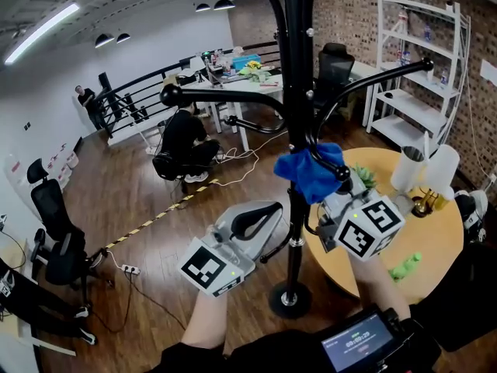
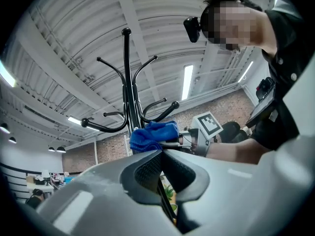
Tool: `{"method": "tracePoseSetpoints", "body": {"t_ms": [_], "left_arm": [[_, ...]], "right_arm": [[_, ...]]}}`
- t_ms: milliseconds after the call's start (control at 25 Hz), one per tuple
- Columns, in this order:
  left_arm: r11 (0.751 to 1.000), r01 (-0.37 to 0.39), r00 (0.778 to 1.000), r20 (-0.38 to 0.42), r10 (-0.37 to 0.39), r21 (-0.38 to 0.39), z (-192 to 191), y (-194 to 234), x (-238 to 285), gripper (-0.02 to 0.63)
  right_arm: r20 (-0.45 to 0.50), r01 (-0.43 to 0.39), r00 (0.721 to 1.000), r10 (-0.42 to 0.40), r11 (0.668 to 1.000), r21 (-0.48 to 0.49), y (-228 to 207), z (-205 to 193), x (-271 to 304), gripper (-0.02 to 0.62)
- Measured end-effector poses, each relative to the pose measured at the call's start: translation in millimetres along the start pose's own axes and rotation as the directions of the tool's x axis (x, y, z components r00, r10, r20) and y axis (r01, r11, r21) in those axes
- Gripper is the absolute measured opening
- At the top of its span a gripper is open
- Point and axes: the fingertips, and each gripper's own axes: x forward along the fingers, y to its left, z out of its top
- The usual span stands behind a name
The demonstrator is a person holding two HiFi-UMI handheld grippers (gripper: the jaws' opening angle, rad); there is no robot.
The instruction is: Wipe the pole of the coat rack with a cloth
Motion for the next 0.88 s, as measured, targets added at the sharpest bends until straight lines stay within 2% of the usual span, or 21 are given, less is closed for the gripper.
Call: {"method": "tracePoseSetpoints", "body": {"t_ms": [240,400,560,720,880], "left_arm": [[1.000,0.009,0.999,-0.032,-0.010,-0.023,-15,0,6,0.005],[0.999,0.020,0.998,-0.056,-0.022,-0.040,-31,-2,11,0.005],[0.997,0.002,0.999,-0.049,-0.006,-0.074,-44,5,14,0.005],[0.997,0.015,0.997,-0.077,-0.021,-0.082,-57,2,12,0.005],[0.996,0.019,0.996,-0.090,-0.027,-0.093,-65,-3,13,0.005]], "right_arm": [[-0.081,0.012,0.997,-0.006,0.997,0.075,-2,-75,-24,0.055],[-0.172,0.044,0.985,-0.023,0.992,0.117,-4,-138,-44,0.055],[-0.282,0.090,0.958,-0.053,0.989,0.119,-6,-198,-59,0.055],[-0.403,0.146,0.912,-0.078,0.979,0.140,-7,-260,-80,0.055],[-0.441,0.175,0.893,-0.086,0.971,0.165,-9,-282,-88,0.055]]}}
